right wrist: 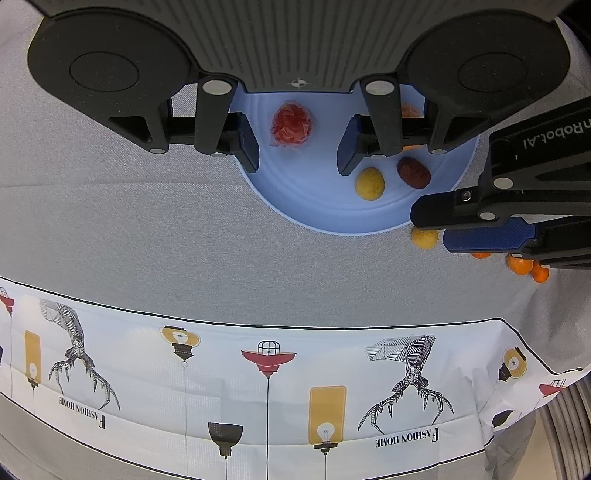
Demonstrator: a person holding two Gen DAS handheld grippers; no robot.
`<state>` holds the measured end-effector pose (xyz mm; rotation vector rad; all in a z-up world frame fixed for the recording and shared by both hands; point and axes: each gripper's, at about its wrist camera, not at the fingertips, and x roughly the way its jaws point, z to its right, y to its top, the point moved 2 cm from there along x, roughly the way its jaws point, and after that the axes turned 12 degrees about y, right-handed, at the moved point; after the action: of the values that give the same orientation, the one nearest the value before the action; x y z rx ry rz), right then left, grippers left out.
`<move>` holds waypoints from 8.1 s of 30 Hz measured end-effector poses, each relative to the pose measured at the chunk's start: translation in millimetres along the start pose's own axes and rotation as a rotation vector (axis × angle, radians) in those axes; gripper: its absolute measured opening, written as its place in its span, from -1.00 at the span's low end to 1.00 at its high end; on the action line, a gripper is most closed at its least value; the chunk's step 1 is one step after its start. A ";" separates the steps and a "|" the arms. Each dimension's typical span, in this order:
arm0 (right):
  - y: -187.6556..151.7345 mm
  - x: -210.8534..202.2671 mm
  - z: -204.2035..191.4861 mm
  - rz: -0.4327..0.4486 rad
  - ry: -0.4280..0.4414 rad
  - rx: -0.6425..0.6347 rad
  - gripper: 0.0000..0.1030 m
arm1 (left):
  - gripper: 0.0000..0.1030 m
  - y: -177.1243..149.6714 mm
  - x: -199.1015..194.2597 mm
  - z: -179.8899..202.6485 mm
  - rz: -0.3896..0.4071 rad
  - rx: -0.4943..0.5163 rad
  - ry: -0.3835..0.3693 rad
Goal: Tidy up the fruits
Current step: 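Open the right tool to drop the yellow fruit while the left tool releases the date onto the plate, then move the right tool to another small yellow fruit while the left tool moves to another date, then close the right tool on the yellow fruit while the left tool closes on the date, then carry the yellow fruit with the right tool while the left tool carries the date over the plate, then open the left tool to drop the date while the right tool releases the yellow fruit onto the plate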
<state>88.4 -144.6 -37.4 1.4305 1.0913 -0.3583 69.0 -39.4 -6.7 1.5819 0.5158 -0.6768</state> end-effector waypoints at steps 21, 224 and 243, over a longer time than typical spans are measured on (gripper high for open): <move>0.8 -0.3 0.4 0.001 -0.002 -0.002 -0.05 | -0.41 0.9 -0.3 -0.1 -0.002 -0.001 0.000; -20.9 -27.3 23.4 0.040 0.051 -0.036 -0.42 | -0.43 -48.6 -8.2 -19.4 -0.263 -0.091 -0.046; -18.1 -30.0 24.5 0.072 -0.003 -0.024 0.07 | -0.19 -44.8 -12.5 -13.6 -0.247 -0.086 -0.082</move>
<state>68.6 -181.9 -30.6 1.4435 1.0354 -0.2951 31.4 -19.7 -30.0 1.4167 0.6771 -0.8910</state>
